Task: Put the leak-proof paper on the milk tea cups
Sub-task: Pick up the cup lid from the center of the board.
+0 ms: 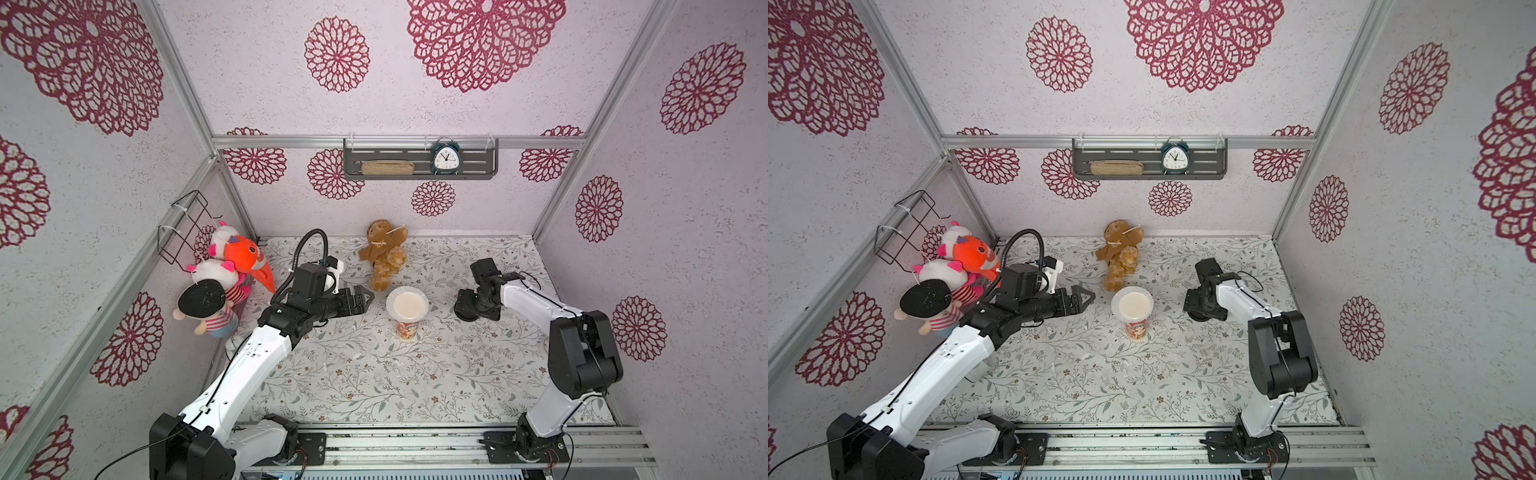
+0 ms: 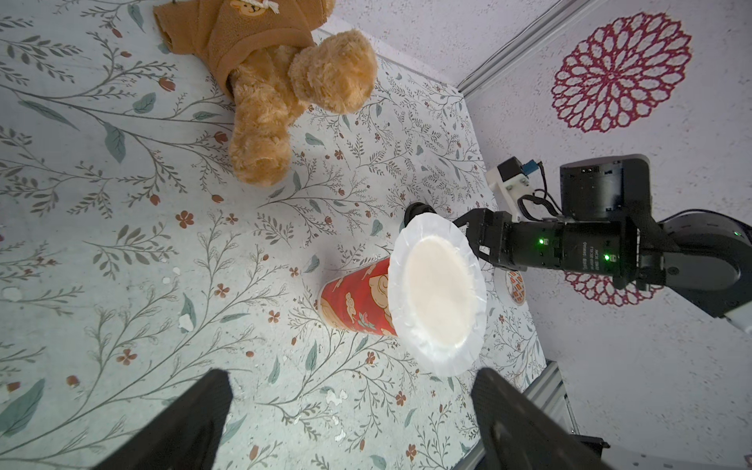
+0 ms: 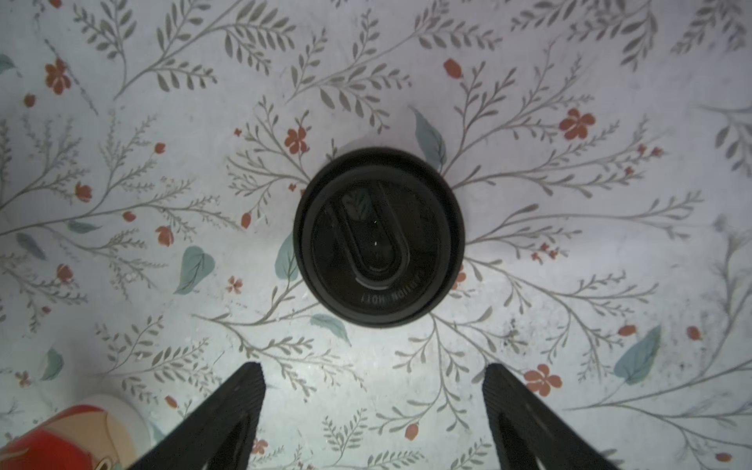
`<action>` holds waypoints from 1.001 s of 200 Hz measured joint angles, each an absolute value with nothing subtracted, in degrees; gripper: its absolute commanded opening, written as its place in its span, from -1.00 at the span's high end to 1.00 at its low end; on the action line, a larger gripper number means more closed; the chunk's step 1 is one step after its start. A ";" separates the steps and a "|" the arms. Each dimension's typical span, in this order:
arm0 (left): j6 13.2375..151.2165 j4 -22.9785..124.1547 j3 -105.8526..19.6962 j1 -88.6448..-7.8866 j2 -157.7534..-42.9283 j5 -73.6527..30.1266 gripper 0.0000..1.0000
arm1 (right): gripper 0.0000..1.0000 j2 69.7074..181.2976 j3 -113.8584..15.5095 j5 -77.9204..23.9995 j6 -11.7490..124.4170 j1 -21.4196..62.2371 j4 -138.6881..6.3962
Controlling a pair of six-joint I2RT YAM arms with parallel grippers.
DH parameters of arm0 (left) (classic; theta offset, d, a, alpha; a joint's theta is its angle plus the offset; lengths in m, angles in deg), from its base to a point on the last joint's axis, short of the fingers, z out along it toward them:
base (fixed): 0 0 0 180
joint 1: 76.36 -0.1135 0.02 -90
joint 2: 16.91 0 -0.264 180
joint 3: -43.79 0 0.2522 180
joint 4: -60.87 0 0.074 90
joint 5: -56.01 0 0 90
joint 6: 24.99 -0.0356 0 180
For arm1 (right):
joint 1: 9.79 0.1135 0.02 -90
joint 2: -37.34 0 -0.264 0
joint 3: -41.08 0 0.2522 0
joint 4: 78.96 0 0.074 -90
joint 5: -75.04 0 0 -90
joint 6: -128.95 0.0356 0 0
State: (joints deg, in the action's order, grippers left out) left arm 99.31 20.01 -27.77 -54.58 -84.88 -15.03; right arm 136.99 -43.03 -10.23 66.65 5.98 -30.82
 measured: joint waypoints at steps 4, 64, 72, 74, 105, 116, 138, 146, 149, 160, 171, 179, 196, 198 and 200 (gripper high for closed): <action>99.33 20.12 -27.77 -54.52 -84.88 -15.05 -0.94 | -0.75 137.43 -43.64 -9.75 66.52 6.00 -30.82; 99.36 20.71 -27.77 -54.06 -84.88 -15.45 -0.94 | -0.73 143.22 -47.90 -7.58 66.39 6.00 -30.89; 99.36 20.71 -27.77 -54.04 -84.88 -15.49 -0.94 | -0.73 143.86 -47.90 -7.69 66.39 6.00 -30.87; 99.36 20.69 -27.77 -54.04 -84.88 -15.49 -0.94 | -0.73 143.97 -47.90 -7.74 66.39 6.00 -30.87; 99.36 20.69 -27.77 -53.99 -84.88 -15.60 -0.94 | -0.71 145.48 -47.90 -8.33 66.41 6.00 -31.02; 99.36 20.69 -27.77 -53.99 -84.88 -15.67 -0.94 | -0.69 145.65 -47.90 -8.77 66.43 6.00 -31.17; 99.36 20.67 -27.77 -53.99 -84.88 -15.86 -0.94 | -0.66 145.87 -47.90 -9.11 66.48 6.00 -31.76; 99.33 20.67 -27.77 -53.99 -84.88 -15.95 -0.94 | -0.65 146.00 -47.90 -9.18 66.46 6.00 -31.98; 99.33 20.67 -27.77 -53.99 -84.88 -16.01 -0.94 | -0.65 146.02 -47.90 -9.18 66.46 6.00 -32.05; 99.33 20.67 -27.77 -53.99 -84.88 -16.23 -0.94 | -0.64 146.28 -47.90 -9.18 66.46 6.02 -32.22; 99.33 20.67 -27.77 -53.99 -84.88 -16.41 -0.94 | -0.63 146.52 -47.90 -9.18 66.46 6.00 -32.33; 99.33 20.67 -27.77 -53.99 -84.88 -16.50 -0.94 | -0.63 146.68 -47.90 -9.18 66.43 6.00 -32.35; 99.33 20.67 -27.77 -53.99 -84.88 -16.56 -0.94 | -0.61 147.05 -47.90 -9.16 66.46 6.02 -32.40; 99.33 20.67 -27.77 -53.99 -84.88 -16.56 -0.94 | -0.61 147.07 -47.90 -9.16 66.46 6.00 -32.40; 99.33 20.67 -27.77 -53.99 -84.88 -16.58 -0.94 | -0.60 147.11 -47.90 -9.16 66.43 6.00 -32.42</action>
